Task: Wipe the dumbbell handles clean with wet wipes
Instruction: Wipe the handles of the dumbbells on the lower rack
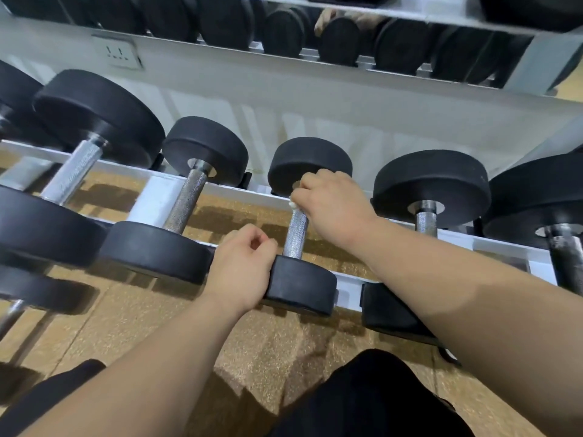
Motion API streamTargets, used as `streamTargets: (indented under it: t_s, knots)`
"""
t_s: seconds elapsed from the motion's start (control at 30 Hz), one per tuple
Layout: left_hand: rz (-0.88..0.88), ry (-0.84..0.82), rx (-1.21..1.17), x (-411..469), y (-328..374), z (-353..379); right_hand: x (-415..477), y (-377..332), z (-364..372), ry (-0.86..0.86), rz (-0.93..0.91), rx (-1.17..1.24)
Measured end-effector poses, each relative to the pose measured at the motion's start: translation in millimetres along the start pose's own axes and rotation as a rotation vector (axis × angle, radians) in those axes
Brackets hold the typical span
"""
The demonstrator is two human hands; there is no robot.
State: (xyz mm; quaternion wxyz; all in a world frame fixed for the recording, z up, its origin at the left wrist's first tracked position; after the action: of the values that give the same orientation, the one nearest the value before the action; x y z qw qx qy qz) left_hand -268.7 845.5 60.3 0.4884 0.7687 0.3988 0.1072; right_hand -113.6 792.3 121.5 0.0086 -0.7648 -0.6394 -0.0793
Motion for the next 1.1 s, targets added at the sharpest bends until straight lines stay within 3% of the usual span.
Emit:
streamTargets:
  t_s: [0.07, 0.23, 0.37, 0.43, 0.57, 0.77, 0.97, 1.1]
  knots:
    - [0.008, 0.006, -0.023, 0.6, -2.6, 0.4, 2.3, -3.6, 0.7, 0.026, -0.025, 0.025]
    - [0.021, 0.012, -0.070, 0.5, -2.8, 0.7, -10.7, -15.3, 18.2, -0.158, -0.182, 0.257]
    - [0.013, 0.016, -0.083, 1.5, -3.6, 0.9, 2.6, 24.7, 14.1, -0.049, 0.077, 0.416]
    - [0.009, 0.026, -0.084, 2.0, -4.0, 0.4, -0.8, 25.9, 15.2, -0.040, 0.084, 0.488]
    - [0.012, 0.033, -0.071, 2.1, -4.2, -0.2, -16.6, 1.9, 19.0, -0.184, -0.037, 0.577]
    - [0.032, 0.027, -0.061, 1.8, -3.7, -0.9, 0.0, 19.5, 12.4, 0.059, 0.124, 0.562]
    - [0.017, 0.034, -0.038, 0.8, -3.6, -1.5, -17.7, 12.0, 22.6, -0.241, 0.040, 0.669]
    - [-0.012, 0.053, -0.004, -0.8, -1.7, -4.7, -8.1, 22.4, 22.0, -0.165, 0.131, 0.739]
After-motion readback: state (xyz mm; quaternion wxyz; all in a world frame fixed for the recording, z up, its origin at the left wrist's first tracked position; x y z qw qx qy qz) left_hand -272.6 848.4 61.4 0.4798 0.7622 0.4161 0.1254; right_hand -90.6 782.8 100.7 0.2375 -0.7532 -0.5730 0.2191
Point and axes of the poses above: each hand's wrist, its own x-axis towards the middle knuckle, its own z-axis out of the palm, y = z × x, the point moved 7 cm from there along x, towards the middle knuckle, and after that the axes turned 7 degrees about -y, right-handed, at the moved point
